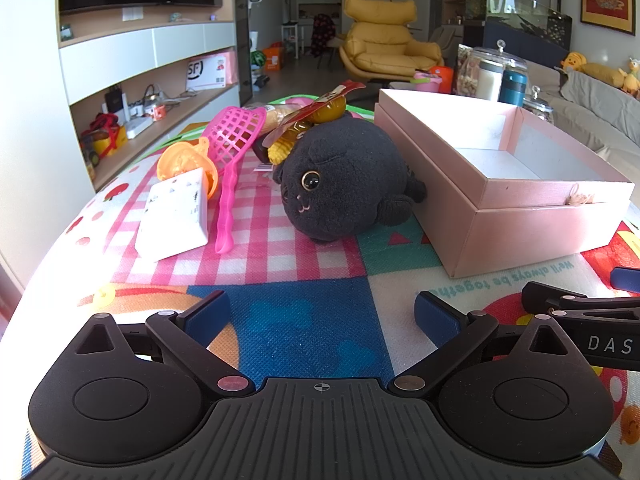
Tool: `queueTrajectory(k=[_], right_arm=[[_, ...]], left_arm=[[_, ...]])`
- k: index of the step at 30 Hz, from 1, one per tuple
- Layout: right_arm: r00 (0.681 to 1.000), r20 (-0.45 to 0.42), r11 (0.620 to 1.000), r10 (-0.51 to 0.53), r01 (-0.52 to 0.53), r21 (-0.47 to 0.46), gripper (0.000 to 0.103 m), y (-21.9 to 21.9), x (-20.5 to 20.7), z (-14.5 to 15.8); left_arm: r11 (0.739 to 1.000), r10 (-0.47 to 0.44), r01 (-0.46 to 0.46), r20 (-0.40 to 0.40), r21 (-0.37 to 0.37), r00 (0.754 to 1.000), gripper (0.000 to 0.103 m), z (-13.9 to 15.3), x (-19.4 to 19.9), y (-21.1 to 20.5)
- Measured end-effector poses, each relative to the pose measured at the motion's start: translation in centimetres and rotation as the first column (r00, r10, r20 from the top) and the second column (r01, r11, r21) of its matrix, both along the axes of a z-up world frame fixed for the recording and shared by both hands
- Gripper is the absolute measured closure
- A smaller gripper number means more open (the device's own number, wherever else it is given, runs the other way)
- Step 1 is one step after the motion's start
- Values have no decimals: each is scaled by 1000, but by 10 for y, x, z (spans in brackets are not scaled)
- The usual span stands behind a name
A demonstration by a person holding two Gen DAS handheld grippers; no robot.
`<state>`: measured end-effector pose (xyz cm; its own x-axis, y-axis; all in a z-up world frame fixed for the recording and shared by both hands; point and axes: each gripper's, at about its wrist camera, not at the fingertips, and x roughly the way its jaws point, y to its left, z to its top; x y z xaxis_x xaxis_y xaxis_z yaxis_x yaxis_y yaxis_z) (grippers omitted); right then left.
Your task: Organize objects
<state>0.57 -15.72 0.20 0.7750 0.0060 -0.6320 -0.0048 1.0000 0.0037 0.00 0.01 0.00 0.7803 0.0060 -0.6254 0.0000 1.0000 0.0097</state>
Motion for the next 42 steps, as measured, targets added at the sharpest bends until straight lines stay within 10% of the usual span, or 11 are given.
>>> queueTrajectory(k=[42], right_arm=[[995, -90, 999, 50, -49, 10, 0, -5, 12, 8]], left_arm=[[999, -29, 30, 22, -28, 999, 2, 14, -12, 13]])
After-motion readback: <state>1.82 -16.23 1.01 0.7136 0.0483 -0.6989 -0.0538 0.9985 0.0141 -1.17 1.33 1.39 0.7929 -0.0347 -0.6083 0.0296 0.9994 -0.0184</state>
